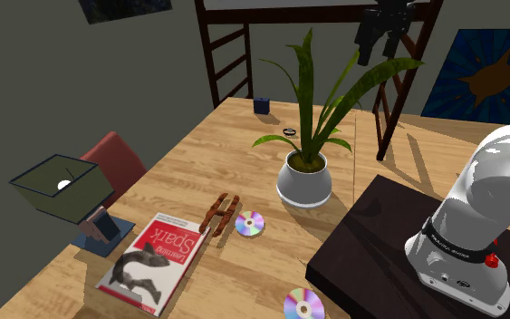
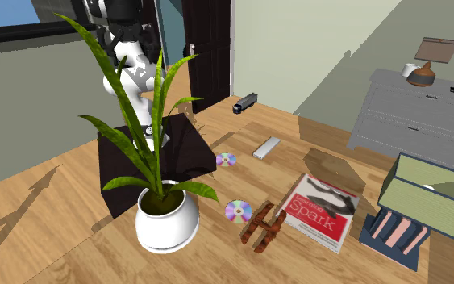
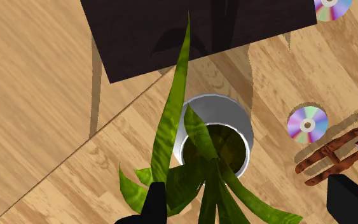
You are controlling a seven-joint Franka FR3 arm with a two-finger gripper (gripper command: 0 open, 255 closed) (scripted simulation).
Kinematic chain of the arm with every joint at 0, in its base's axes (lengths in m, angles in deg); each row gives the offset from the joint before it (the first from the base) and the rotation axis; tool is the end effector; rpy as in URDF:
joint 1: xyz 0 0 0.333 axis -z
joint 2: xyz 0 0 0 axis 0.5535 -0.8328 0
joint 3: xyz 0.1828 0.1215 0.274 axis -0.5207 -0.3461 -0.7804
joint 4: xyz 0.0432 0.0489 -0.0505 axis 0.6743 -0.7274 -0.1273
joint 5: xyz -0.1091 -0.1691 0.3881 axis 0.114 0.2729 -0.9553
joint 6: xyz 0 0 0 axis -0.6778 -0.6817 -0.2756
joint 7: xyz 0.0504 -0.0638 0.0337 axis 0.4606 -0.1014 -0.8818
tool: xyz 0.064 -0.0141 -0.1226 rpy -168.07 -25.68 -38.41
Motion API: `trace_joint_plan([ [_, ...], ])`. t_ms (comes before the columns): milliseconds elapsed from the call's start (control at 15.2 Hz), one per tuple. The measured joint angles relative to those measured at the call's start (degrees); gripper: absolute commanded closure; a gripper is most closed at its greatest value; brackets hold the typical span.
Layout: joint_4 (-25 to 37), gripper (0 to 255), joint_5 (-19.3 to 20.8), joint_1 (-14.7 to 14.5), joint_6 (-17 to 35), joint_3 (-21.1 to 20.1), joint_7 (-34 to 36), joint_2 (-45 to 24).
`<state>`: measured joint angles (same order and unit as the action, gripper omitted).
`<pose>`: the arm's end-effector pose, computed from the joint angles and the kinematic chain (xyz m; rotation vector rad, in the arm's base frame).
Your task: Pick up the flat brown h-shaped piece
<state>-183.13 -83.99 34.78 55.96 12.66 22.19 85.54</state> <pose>0.3107 -0.0178 0.6369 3.1088 -0.3182 0.0907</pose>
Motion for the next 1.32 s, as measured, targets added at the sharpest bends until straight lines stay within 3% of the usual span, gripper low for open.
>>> trace_joint_plan([
  [132,-0.3,0,-0.1,-0.1,0.9,0.0,-0.2,-0.6],
  [594,-5.7,0,-1.3,-2.3,12.5,-1.0,-1.5,-7.4],
  [1320,-7.2,0,-3.1,-5.8,31.9,-2.9,-4.6,-25.9],
])
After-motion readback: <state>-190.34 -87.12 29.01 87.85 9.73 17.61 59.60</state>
